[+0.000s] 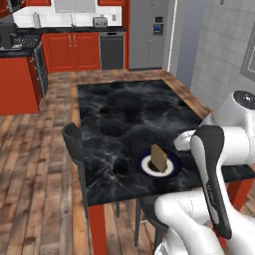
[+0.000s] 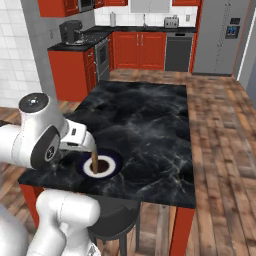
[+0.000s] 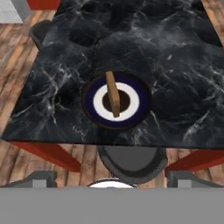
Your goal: Start the toaster. Once the lever pops up, take the bread to the plate on the dining counter.
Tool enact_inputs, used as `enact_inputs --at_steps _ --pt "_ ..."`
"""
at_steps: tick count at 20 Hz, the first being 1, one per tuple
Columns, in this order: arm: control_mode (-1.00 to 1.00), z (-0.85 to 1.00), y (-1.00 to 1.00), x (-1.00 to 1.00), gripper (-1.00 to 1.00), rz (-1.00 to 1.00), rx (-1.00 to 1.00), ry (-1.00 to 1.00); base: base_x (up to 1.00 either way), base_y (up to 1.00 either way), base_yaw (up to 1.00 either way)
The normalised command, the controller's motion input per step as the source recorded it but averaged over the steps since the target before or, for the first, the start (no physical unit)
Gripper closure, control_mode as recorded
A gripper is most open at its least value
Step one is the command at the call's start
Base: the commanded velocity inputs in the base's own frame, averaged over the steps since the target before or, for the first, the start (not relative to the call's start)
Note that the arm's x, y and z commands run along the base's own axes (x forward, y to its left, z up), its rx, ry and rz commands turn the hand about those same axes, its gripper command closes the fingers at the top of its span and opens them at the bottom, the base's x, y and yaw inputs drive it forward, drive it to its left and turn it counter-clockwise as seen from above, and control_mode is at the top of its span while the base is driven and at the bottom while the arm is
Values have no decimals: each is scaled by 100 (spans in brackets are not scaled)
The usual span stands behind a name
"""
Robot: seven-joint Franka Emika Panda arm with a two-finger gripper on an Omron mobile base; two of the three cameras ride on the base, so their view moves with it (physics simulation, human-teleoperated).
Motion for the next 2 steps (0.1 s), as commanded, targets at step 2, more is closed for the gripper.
enact_inputs --at_steps 2 --pt "-100 43 -10 -63 -100 0 -1 0 0 0 0"
